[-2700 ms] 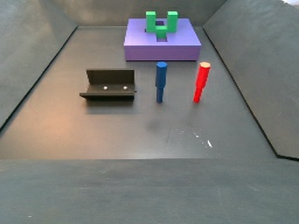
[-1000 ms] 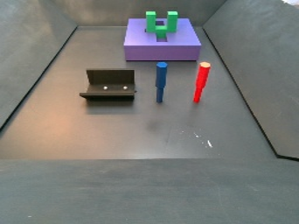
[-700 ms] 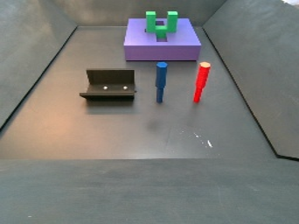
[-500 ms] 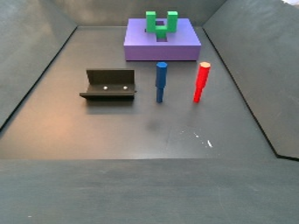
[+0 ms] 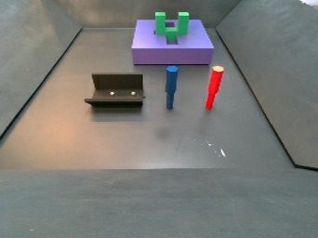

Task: Pick up the brown object. Move up. Place the brown object on the fixture. Regrasp the brown object. Move to above the board. Insert the brown object.
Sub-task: Insert the brown object.

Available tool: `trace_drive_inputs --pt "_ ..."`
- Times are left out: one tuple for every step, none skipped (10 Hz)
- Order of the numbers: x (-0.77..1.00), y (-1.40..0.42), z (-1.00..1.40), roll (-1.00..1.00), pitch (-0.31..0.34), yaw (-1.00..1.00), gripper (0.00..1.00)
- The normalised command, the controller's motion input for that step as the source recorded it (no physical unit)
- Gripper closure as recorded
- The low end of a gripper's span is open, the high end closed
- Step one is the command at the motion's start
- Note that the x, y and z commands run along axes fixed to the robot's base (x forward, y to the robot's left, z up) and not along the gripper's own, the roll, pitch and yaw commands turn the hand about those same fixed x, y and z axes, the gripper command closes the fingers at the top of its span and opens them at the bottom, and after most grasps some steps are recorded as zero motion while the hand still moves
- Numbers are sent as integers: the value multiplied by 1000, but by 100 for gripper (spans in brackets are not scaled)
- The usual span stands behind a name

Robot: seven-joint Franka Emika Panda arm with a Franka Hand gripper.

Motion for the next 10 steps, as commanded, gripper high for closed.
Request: trace_drive_inputs --pt "0 -17 -214 26 0 -166 100" --pt "0 0 -434 -101 -90 -40 100" --pt "0 -40 -49 -4 -139 163 100" --pt "40 -231 106 26 -127 131 100" --pt "69 -283 169 106 -74 89 100" --pt "0 -17 -6 13 0 129 100" --pt "-69 -91 -11 0 -39 0 100" --pt "120 -3 0 -94 -59 -269 100" --pt "306 0 -6 -30 -116 -729 100" --pt "120 0 0 0 -93 -940 100"
